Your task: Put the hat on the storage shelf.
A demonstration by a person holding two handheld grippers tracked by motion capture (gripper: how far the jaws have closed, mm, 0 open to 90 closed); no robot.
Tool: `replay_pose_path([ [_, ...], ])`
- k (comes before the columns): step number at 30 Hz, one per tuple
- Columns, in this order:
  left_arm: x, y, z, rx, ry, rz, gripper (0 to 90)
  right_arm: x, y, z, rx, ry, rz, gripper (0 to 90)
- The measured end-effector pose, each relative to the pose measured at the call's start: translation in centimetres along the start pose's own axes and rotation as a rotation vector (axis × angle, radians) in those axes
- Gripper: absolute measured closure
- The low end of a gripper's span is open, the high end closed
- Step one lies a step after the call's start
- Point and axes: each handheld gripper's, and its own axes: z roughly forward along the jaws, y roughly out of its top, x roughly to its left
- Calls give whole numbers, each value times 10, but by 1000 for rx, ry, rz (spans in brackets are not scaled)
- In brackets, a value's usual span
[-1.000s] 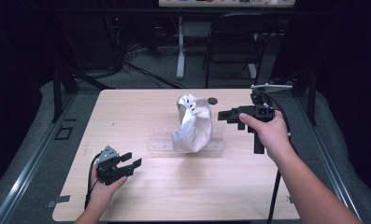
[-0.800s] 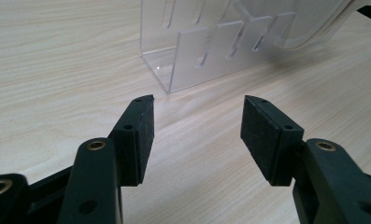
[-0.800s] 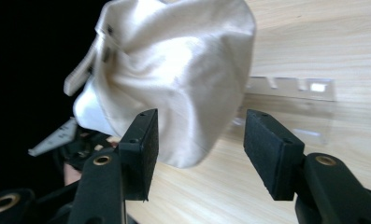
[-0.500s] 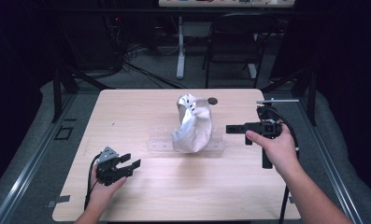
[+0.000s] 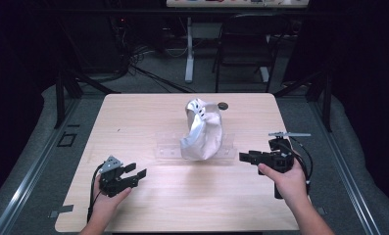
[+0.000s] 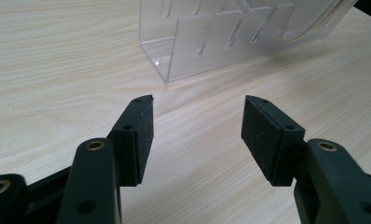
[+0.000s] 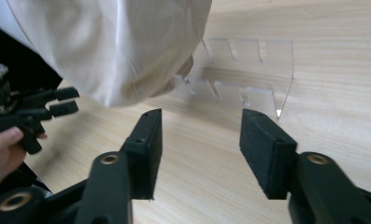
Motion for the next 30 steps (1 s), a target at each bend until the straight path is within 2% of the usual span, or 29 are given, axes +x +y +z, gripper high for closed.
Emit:
replay_pose_path([
  [6, 0, -1, 2, 3, 2, -1, 446, -10, -30, 13, -9, 14, -17, 596],
  [10, 0, -1, 3, 4, 4, 0, 446, -15, -48, 21, -37, -4, -29, 610],
  [14, 1, -1, 4, 8, 2, 2, 446, -18, -63, 29, -52, -40, -49, 581],
  [15, 1, -1, 4, 11, 4, 3, 446, -19, -64, 30, -41, -42, -53, 581],
  [17, 1, -1, 4, 12, 3, 3, 446, -22, -69, 33, -27, -28, -30, 568],
  [19, 1, -1, 4, 24, 1, 6, 446, -25, -73, 36, -51, -14, -17, 533],
  [24, 1, -2, 7, 14, 6, 4, 446, -31, -82, 41, -61, -34, -17, 515],
  [26, 1, -2, 6, 24, 7, 9, 446, -34, -88, 45, -72, -59, -33, 513],
  [30, 1, -2, 8, 20, 14, 18, 444, -36, -95, 49, -68, -72, -67, 512],
])
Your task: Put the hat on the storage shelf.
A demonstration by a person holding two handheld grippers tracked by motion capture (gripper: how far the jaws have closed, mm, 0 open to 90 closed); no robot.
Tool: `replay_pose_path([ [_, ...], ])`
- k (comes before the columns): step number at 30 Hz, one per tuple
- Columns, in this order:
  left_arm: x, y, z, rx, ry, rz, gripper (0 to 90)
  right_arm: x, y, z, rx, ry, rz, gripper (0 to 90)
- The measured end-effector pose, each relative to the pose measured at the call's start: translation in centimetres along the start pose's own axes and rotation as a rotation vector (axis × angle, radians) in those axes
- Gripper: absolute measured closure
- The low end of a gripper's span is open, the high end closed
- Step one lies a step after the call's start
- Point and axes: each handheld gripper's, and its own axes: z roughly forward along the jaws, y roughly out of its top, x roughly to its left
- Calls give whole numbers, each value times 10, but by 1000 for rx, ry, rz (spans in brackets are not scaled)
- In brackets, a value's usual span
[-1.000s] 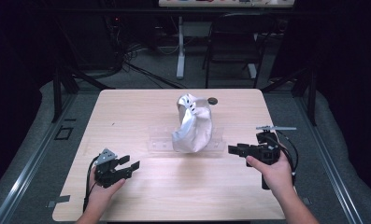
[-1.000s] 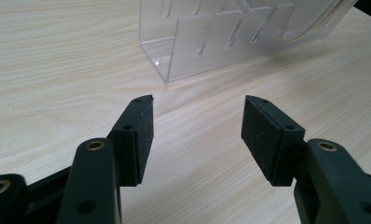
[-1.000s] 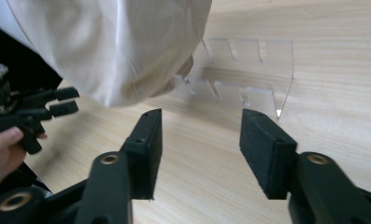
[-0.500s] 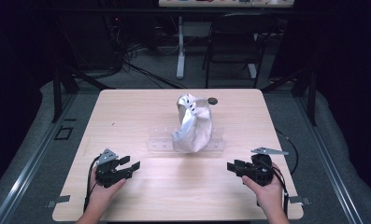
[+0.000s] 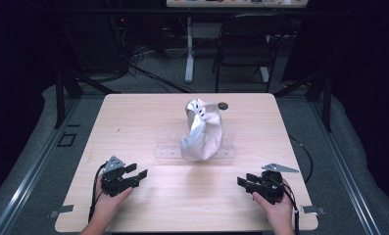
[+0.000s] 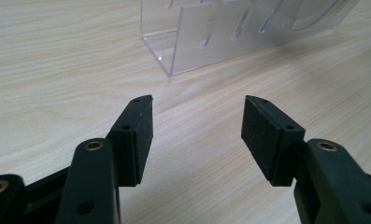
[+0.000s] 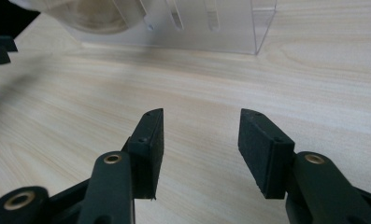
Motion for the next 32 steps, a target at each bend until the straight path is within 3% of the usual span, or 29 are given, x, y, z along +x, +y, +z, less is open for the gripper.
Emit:
replay_pose_path([
  [6, -1, 0, 1, 13, 6, 18, 440, -1, -8, 1, 12, 36, -36, 584],
  [8, -1, 0, 1, 17, 10, 20, 440, 1, -10, 1, 19, 23, -48, 607],
  [12, 0, 0, 2, 17, 13, 29, 435, -1, -14, 5, -6, 44, -10, 622],
  [21, -3, -1, 6, 28, 18, 39, 426, -2, -19, 9, -51, -30, -58, 525],
  [24, -6, 0, 8, 33, 9, 51, 427, -5, -19, 7, -50, -51, -62, 509],
  [27, -10, 0, 10, 35, 0, 60, 429, -6, -20, 9, -62, -43, -38, 490],
  [32, -20, 4, 15, 11, -12, 88, 422, -7, -20, 8, -57, -78, -53, 459],
])
